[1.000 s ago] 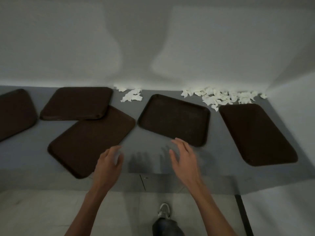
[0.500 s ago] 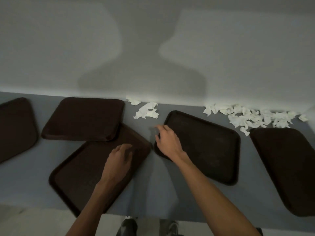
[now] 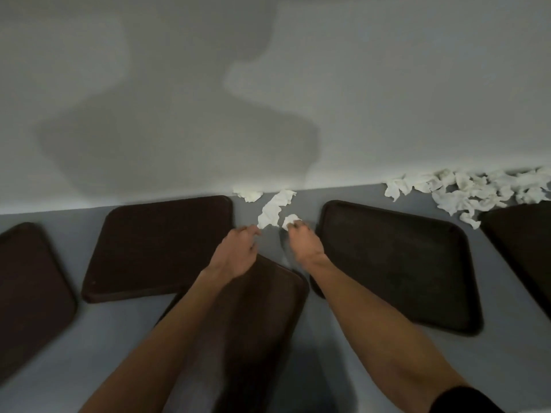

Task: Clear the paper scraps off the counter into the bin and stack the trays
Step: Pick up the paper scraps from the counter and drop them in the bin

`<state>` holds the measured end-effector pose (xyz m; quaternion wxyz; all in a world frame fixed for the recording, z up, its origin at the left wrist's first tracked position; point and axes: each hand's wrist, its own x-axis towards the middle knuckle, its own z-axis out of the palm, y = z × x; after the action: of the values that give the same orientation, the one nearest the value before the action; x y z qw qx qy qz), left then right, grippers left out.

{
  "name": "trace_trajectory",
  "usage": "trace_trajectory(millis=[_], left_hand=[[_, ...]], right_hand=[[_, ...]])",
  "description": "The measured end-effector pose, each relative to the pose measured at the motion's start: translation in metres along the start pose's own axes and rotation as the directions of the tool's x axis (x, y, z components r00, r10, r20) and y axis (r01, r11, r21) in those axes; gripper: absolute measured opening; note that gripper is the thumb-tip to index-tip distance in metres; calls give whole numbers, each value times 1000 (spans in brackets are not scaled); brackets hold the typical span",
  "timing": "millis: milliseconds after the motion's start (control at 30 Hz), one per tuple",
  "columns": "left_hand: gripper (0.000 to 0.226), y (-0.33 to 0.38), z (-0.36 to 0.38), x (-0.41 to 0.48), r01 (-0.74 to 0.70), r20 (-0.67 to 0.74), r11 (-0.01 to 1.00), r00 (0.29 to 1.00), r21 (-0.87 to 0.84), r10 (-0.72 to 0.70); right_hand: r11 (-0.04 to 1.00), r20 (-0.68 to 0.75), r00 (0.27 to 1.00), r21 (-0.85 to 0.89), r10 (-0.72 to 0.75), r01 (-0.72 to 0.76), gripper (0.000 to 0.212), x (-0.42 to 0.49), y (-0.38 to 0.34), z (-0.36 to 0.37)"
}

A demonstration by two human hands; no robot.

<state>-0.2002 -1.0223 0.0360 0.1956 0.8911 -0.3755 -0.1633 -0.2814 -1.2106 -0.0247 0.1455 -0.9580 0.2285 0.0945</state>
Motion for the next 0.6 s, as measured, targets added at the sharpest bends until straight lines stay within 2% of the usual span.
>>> trace_trajectory(millis=[167,300,367,433,500,600], left_hand=[[40,5,6,68,-16,81,996,997,92,9],[60,3,32,99,-97,139,970,988,225,66],[55,-2,44,100,-134,191,947,978,293,80],[46,-5,54,93,-114,157,950,985,290,70],[40,-5,60,80,-85,88,966,994,244,65],[30,-7,64,59,-76,89,981,994,176,61]], right_hand=[[998,-45,997,10,56,-55,42,-33,-8,11],[993,-45,993,46,109,-107,39,-46,-4,12],[988,-34,990,80,137,-134,37,-51,-1,10],[974,-49,984,158,172,-162,33,-58,5,8],[945,-107,970,271,219,-184,25,-68,13,6],[851,-230,917,494,326,-179,18,-94,22,1]])
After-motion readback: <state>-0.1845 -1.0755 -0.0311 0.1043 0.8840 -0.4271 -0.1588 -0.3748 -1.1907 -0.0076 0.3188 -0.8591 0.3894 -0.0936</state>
